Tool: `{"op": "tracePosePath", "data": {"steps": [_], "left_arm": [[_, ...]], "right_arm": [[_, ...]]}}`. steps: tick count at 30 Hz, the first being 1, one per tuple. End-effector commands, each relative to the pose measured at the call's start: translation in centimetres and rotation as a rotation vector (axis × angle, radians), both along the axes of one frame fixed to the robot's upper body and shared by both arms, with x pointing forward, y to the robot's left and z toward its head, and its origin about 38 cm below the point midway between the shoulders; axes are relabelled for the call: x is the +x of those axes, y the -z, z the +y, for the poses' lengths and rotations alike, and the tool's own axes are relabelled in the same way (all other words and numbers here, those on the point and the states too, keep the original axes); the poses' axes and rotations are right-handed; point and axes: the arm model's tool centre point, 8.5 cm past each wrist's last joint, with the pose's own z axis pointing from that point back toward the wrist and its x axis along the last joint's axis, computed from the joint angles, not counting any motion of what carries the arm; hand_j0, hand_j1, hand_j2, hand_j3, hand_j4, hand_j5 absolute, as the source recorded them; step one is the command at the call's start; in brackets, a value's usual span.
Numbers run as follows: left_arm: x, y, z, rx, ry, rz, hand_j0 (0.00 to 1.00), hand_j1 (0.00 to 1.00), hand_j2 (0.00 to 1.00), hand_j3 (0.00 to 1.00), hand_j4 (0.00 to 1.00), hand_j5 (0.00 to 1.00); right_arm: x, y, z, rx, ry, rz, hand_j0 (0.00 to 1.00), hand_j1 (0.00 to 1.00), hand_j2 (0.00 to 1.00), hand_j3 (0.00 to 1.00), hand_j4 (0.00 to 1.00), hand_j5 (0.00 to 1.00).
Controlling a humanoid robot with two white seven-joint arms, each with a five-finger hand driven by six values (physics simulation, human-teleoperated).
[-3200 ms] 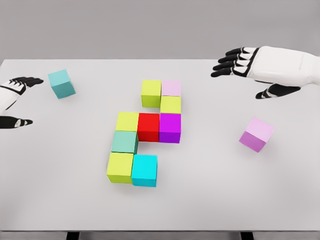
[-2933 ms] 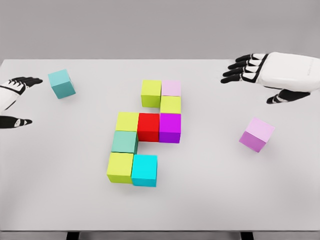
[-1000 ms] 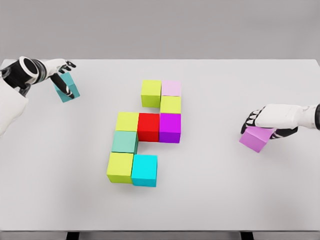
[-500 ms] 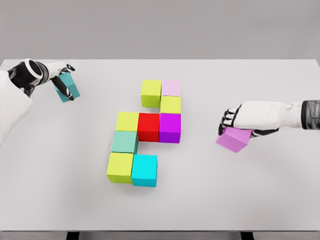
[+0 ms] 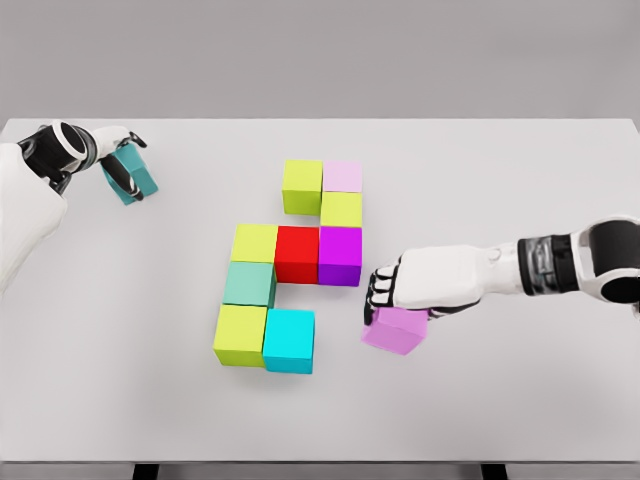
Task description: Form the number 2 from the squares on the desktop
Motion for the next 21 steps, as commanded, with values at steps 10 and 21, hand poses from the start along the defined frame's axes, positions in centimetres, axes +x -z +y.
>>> {"op": "tracePosePath", "data": {"steps": [10,21], "left_arm": [[0.1,-0.6,-0.2,-0.01,0.005,-0.014,0.58,0.58,0.58,0.58,0.58,0.58],[0.9,-3.8,-2.3,-0.01,0.063,-0.086,0.58,0.58,0.58,0.58,0.58,0.58]], "right_arm": [[-0.6,0.7,3.7,0.061,-0.071,0.031,0.45,0.45,0.45,0.45,0.45,0.45],[-0.8,0.9,4.4,0.069,-0.087,0.036,0.48,0.48,0.48,0.48,0.48,0.48]]}}
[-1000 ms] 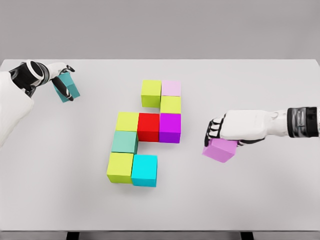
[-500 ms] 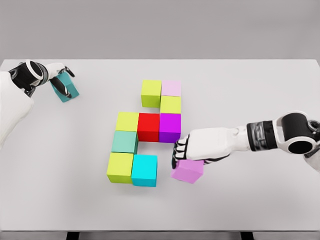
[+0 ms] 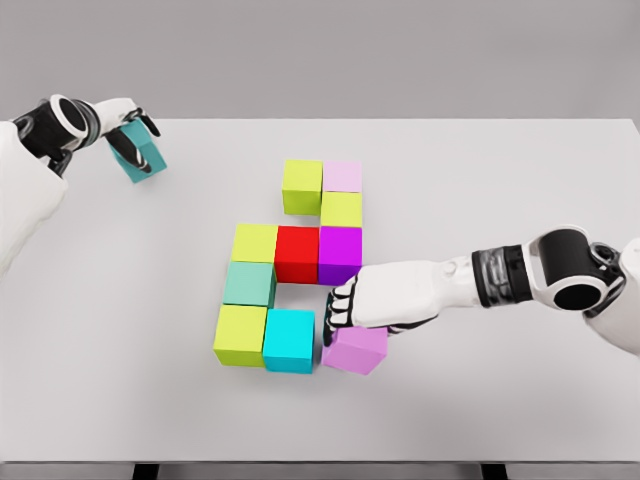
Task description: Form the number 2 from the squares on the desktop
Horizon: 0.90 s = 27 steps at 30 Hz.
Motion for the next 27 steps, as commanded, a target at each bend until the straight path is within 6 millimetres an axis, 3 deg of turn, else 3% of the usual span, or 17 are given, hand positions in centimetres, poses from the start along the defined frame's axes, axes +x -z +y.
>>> {"op": "tracePosePath", "data": {"steps": [1,8,16,17,18,24,27], "left_arm": [[0.0,-0.4,-0.8,0.004,0.024,-0.014,0.58,0.58,0.58,0.58,0.58,0.58],[0.2,-0.6,-5.4,0.027,0.118,-0.047,0.58,0.58,0.58,0.58,0.58,0.58],[-0.4,-0.3,-8.9,0.064,0.218,-0.056,0.58,0.58,0.58,0.58,0.58,0.58],[-0.4,-0.3,-9.3,0.074,0.223,-0.062,0.58,0.58,0.58,0.58,0.58,0.58],[-0.4,-0.3,-10.0,0.089,0.232,-0.073,0.58,0.58,0.58,0.58,0.58,0.58],[-0.7,-0.1,-12.5,0.101,0.29,-0.086,0.58,0.58,0.58,0.58,0.58,0.58],[-1.4,-0.4,-13.9,0.11,0.336,-0.103,0.58,0.58,0.58,0.58,0.58,0.58]], "right_arm": [[0.0,-0.1,0.1,0.006,0.001,0.004,0.48,0.48,0.48,0.48,0.48,0.48],[0.1,-0.1,-0.3,-0.004,0.008,-0.001,0.48,0.48,0.48,0.48,0.48,0.48],[0.2,-0.3,-0.3,-0.004,0.008,-0.007,0.48,0.48,0.48,0.48,0.48,0.48],[0.2,-0.4,-0.3,-0.004,0.007,-0.008,0.51,0.51,0.51,0.51,0.51,0.51],[0.3,-0.4,-0.4,-0.006,0.009,-0.009,1.0,1.0,1.0,1.0,1.0,1.0],[0.8,-1.4,-0.3,0.006,0.013,-0.032,1.0,1.0,1.0,1.0,1.0,1.0],[1.6,-3.0,-1.1,0.024,0.044,-0.074,1.0,1.0,1.0,1.0,1.0,1.0]]}}
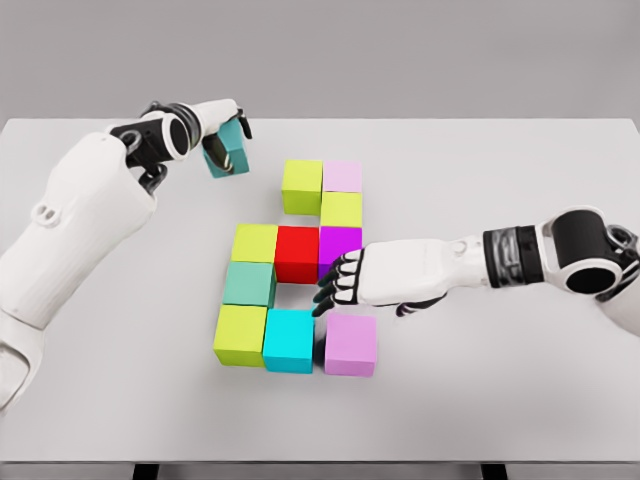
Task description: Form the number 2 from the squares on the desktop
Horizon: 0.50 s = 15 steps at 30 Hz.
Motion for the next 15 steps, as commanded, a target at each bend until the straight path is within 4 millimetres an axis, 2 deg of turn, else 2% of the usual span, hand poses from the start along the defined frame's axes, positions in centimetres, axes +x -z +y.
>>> {"op": "tracePosePath", "data": {"steps": [1,6,7,9,12,15], "left_arm": [[-0.4,0.1,-1.1,0.022,0.039,-0.01,0.58,0.58,0.58,0.58,0.58,0.58],[-0.6,0.6,-1.5,0.045,0.054,-0.005,0.58,0.58,0.58,0.58,0.58,0.58],[-0.6,0.6,-1.7,0.049,0.088,-0.01,0.58,0.58,0.58,0.58,0.58,0.58],[-0.6,0.6,-1.9,0.067,0.124,-0.028,0.58,0.58,0.58,0.58,0.58,0.58],[-0.7,0.9,-1.8,0.066,0.124,-0.023,0.59,0.59,0.59,0.59,0.59,0.59],[-0.8,1.1,-2.0,0.062,0.128,-0.019,0.59,0.59,0.59,0.59,0.59,0.59]], "right_arm": [[0.6,-1.3,-0.8,0.024,0.029,-0.023,1.0,1.0,1.0,1.0,1.0,1.0],[0.5,-1.6,-7.1,-0.08,0.144,-0.002,1.0,1.0,1.0,1.0,1.0,1.0],[0.4,-1.8,-9.0,-0.12,0.177,-0.005,1.0,1.0,1.0,1.0,1.0,1.0],[0.2,-2.0,-10.6,-0.162,0.206,-0.006,1.0,1.0,1.0,1.0,1.0,1.0],[-0.2,-1.1,-10.8,-0.183,0.201,0.014,1.0,1.0,1.0,1.0,1.0,1.0],[-1.0,0.8,-10.6,-0.22,0.18,0.06,1.0,1.0,1.0,1.0,1.0,1.0]]}}
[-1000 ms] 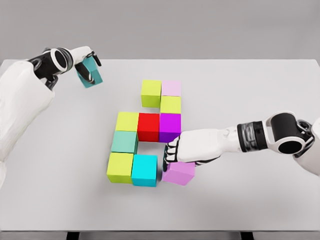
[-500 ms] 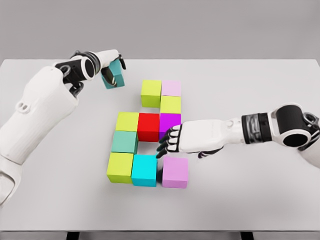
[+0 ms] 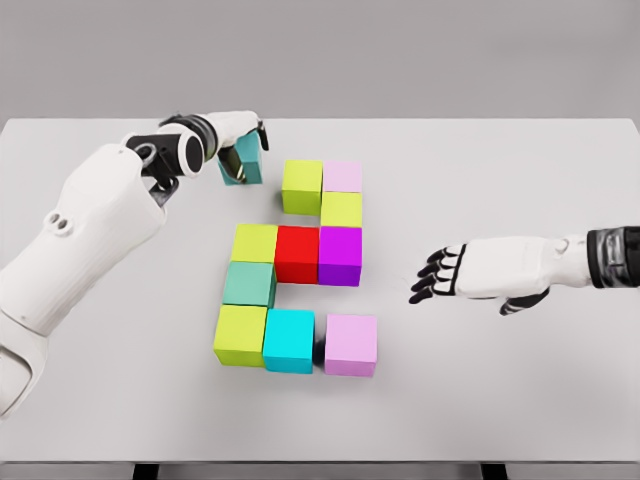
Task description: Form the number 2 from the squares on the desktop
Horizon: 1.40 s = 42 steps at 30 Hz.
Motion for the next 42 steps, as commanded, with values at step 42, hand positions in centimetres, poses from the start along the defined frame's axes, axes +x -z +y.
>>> {"op": "tracePosePath", "data": {"steps": [42], "left_arm": [[-2.5,-0.1,0.3,-0.018,0.066,-0.03,0.6,0.6,0.6,0.6,0.6,0.6]], "right_arm": [[-1.5,3.6,4.4,0.01,-0.118,0.096,1.0,1.0,1.0,1.0,1.0,1.0]]}}
